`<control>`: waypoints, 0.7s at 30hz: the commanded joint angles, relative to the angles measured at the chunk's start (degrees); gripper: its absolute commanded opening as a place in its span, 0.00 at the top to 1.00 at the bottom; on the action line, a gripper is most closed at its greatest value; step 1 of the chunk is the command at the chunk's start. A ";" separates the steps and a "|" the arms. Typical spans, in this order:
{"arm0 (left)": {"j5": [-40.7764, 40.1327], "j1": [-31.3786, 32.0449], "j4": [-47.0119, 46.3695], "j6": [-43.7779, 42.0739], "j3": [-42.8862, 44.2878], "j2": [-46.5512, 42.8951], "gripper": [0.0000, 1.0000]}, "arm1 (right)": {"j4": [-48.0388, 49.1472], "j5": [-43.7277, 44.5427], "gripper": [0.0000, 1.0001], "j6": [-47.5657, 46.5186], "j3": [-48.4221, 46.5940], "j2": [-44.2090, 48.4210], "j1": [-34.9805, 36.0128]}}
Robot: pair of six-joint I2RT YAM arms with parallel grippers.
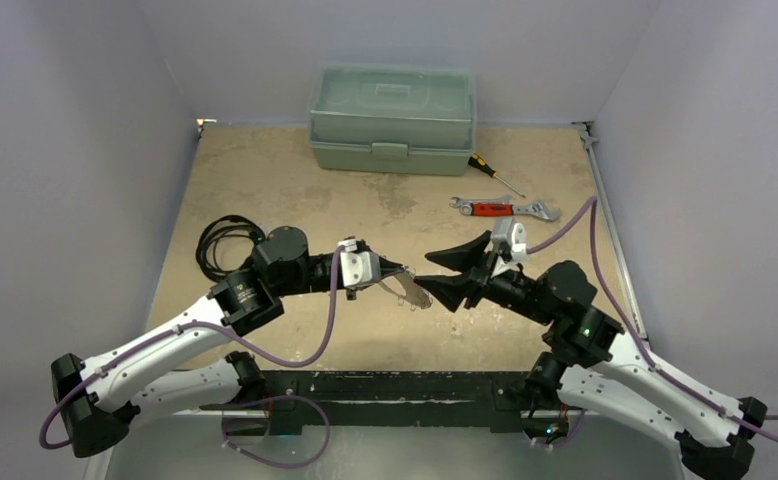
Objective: Put the keys on the keyring
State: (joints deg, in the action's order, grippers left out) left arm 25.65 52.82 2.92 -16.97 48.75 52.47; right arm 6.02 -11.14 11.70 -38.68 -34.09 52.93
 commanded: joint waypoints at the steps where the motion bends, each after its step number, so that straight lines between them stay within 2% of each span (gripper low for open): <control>1: 0.73 -0.69 -9.47 2.73 -1.97 -2.54 1.00 | 1.46 1.58 0.47 2.78 1.32 -0.99 0.07; 11: 3.18 -1.43 -11.75 3.96 -3.43 -3.49 1.00 | 2.83 -0.69 0.58 4.42 1.72 -3.87 0.07; 17: 4.35 -1.63 -11.81 4.14 -3.48 -3.46 1.00 | 3.31 -0.41 0.82 4.47 1.82 -3.89 0.07; 21: 5.61 -1.73 -12.05 4.30 -3.69 -3.58 1.00 | 3.41 -0.72 0.91 4.38 1.89 -4.09 0.07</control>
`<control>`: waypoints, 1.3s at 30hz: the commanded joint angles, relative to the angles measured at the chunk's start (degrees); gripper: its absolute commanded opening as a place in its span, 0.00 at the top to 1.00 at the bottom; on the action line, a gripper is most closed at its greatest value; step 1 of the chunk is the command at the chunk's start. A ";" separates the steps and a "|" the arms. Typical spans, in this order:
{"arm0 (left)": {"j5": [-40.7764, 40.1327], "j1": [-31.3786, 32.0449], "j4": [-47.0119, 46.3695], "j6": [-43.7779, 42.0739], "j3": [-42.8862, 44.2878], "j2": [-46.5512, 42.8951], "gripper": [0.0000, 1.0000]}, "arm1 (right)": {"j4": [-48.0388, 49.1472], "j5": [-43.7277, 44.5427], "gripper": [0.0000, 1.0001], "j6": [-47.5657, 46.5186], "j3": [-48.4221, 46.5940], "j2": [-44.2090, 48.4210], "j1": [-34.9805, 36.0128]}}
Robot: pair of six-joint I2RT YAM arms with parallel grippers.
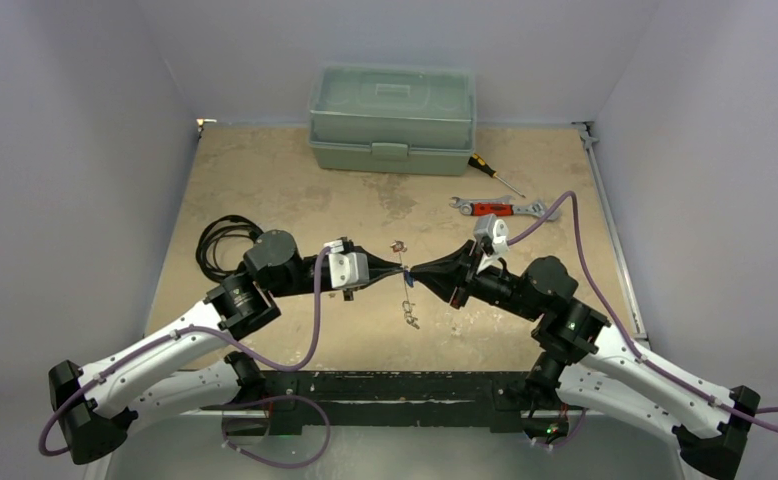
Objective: Put the keys on the keyring
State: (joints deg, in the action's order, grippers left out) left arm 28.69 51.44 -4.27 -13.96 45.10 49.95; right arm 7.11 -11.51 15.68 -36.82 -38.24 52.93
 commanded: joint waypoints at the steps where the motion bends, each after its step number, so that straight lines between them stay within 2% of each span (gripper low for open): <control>1: 2.94 -0.31 -4.94 1.34 -0.06 -1.07 1.00 | 2.36 -0.42 0.94 0.39 0.07 0.05 0.07; 4: 3.98 -0.48 -5.56 1.62 -0.19 -1.34 1.00 | 2.27 -0.45 0.96 0.32 0.08 0.03 0.07; 10: 5.60 -0.77 -6.61 2.37 -0.63 -1.70 1.00 | 1.87 -0.45 0.79 0.14 0.04 0.26 0.07; 15: 6.44 -1.08 -6.99 2.77 -0.62 -1.61 1.00 | 1.86 -0.63 0.78 -0.29 -0.03 0.66 0.07; 24: 8.58 -1.68 -10.22 4.76 -1.74 -2.16 1.00 | 3.09 -3.00 0.96 -0.65 0.97 0.95 0.07; 32: 11.82 -3.10 -20.18 12.25 -4.20 -3.02 1.00 | 6.40 -3.80 0.97 0.14 1.83 1.31 0.07; 33: 11.91 -3.14 -20.70 12.59 -4.37 -3.09 1.00 | 6.39 -4.05 0.94 0.14 1.57 1.08 0.07; 37: 11.44 -3.41 -21.38 12.90 -4.80 -3.28 1.00 | 3.65 -4.29 0.62 -2.57 0.24 1.51 0.07; 39: 11.47 -3.52 -21.37 12.88 -4.80 -3.01 1.00 | 2.82 -3.54 0.53 -3.72 0.37 3.66 0.07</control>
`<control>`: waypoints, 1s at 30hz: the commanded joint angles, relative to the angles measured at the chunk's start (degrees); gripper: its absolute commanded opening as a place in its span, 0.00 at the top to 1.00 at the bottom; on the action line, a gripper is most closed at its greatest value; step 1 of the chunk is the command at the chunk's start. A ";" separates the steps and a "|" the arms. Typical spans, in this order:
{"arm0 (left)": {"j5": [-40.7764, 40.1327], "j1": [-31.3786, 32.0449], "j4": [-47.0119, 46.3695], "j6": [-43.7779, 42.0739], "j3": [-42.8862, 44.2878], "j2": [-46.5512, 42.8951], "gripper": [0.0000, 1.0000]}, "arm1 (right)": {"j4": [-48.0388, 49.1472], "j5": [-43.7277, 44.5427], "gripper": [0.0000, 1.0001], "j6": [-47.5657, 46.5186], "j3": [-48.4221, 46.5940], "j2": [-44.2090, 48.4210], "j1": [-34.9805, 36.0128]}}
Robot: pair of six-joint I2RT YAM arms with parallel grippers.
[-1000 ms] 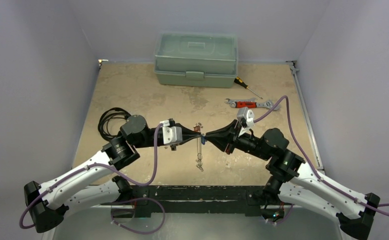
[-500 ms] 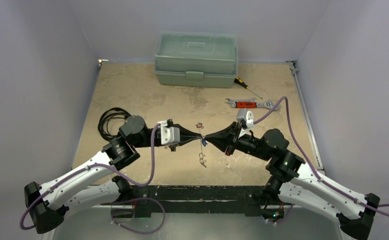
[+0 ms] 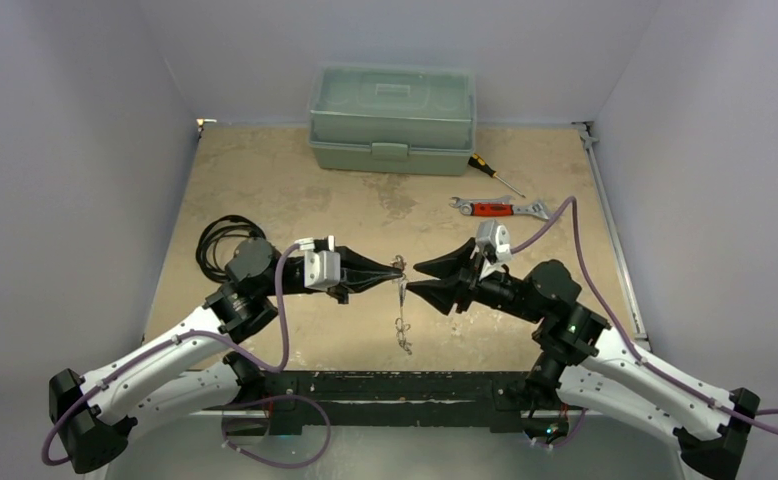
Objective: Put the keys on the keyring
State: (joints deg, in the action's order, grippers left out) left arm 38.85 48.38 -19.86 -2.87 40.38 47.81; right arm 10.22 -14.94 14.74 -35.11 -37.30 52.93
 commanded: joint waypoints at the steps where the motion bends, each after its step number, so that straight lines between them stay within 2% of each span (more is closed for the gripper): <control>1: 1.46 -0.51 -5.79 1.82 -0.08 -0.68 1.00 | -0.46 -0.10 0.51 -3.34 -1.28 3.79 0.07; 8: 2.26 -1.08 -7.66 2.43 -0.39 -0.02 1.00 | 0.02 -3.26 0.46 -7.68 -2.56 5.03 0.07; 10: 1.44 -1.09 -6.47 2.43 -0.18 0.00 1.00 | -0.05 0.30 0.45 -7.01 -2.95 3.76 0.07; 14: -7.33 -1.10 -2.04 1.99 0.56 0.21 1.00 | -3.07 12.39 0.43 -2.76 -2.74 1.02 0.07; 18: -18.97 -1.09 4.90 1.47 2.40 1.90 0.98 | -4.68 13.04 0.42 2.26 -0.79 -3.46 0.07; 21: -30.98 -1.10 11.97 5.65 4.72 3.99 0.73 | -6.84 13.27 0.41 4.64 -0.32 -7.06 0.07; 25: -45.14 -1.09 21.90 15.80 5.24 4.65 0.51 | -6.73 8.71 0.39 4.58 0.35 -11.51 0.07; 28: -52.74 -1.09 29.39 20.10 5.74 5.75 0.43 | -4.17 3.14 0.38 4.51 0.48 -16.32 0.46; 30: -55.67 -1.06 37.22 19.52 8.97 7.61 0.40 | -4.07 2.02 0.37 4.42 -0.59 -20.14 1.79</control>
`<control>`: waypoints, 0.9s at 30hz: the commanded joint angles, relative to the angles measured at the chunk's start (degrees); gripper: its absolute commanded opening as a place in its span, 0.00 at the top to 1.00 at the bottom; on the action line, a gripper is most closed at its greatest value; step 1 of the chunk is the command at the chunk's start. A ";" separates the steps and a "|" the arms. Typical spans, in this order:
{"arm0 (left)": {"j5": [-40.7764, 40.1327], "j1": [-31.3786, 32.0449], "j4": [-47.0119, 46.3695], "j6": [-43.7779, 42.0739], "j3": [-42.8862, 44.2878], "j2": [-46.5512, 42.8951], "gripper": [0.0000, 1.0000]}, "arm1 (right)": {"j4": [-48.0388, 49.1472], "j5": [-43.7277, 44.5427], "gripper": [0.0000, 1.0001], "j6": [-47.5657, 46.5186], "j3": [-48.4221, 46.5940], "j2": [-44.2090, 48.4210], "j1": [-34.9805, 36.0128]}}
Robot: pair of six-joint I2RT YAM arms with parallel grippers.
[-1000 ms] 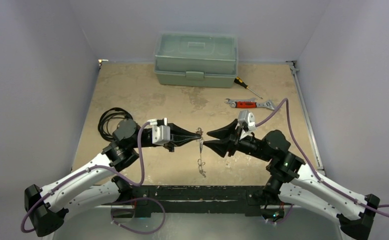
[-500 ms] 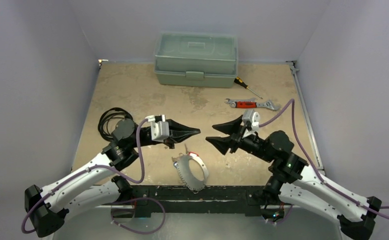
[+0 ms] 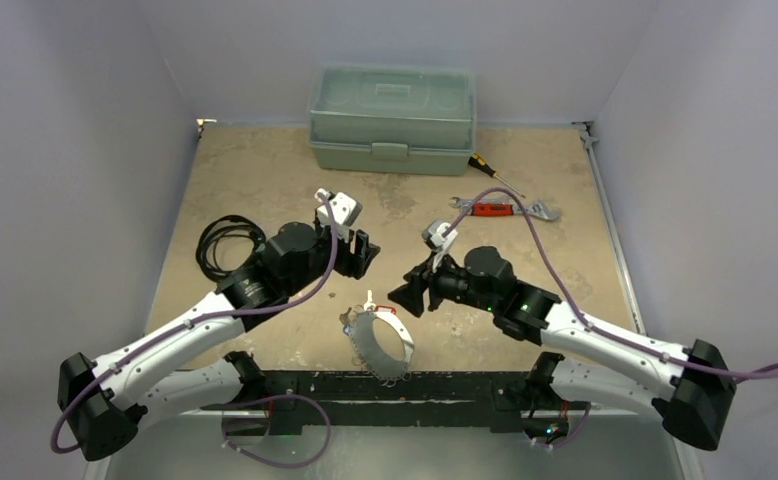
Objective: Put the keys on the keyring
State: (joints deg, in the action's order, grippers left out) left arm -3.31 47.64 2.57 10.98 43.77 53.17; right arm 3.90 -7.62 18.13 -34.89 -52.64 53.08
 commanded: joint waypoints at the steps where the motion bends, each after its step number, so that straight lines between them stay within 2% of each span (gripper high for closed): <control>1: -14.85 -0.34 17.67 4.78 7.46 3.18 0.38 | 1.99 -4.30 0.37 1.03 -1.45 -6.58 2.78; 3: -18.16 -0.30 21.47 2.98 9.02 4.16 0.30 | 1.14 -0.43 0.37 1.41 -2.71 -9.33 5.76; 5: -22.84 -0.39 21.61 1.09 7.01 4.19 0.17 | 1.76 2.98 0.37 2.73 -3.19 -12.10 8.70; 7: -24.41 -1.52 21.74 1.01 5.53 4.03 0.13 | 3.50 4.20 0.37 4.52 -3.57 -15.03 10.74; 11: -30.61 -2.06 23.20 2.87 5.36 1.79 0.12 | 8.26 5.16 0.37 6.25 -4.27 -19.77 12.48; 15: -34.43 -2.29 22.30 3.39 3.89 -2.84 0.12 | 12.98 5.31 0.36 3.98 -6.62 -25.23 12.49; 19: -35.52 -2.36 22.37 3.87 3.20 -5.67 0.12 | 14.58 3.41 0.36 2.54 -11.17 -32.10 12.49; 27: -36.68 -2.36 22.99 4.09 3.31 -6.76 0.13 | 13.16 7.42 0.39 2.79 -16.92 -42.04 12.40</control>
State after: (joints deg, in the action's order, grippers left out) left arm -38.28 45.69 25.45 14.20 47.33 47.03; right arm 15.92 -2.68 21.80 -48.60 -92.44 65.52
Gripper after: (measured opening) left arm 0.870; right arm 0.618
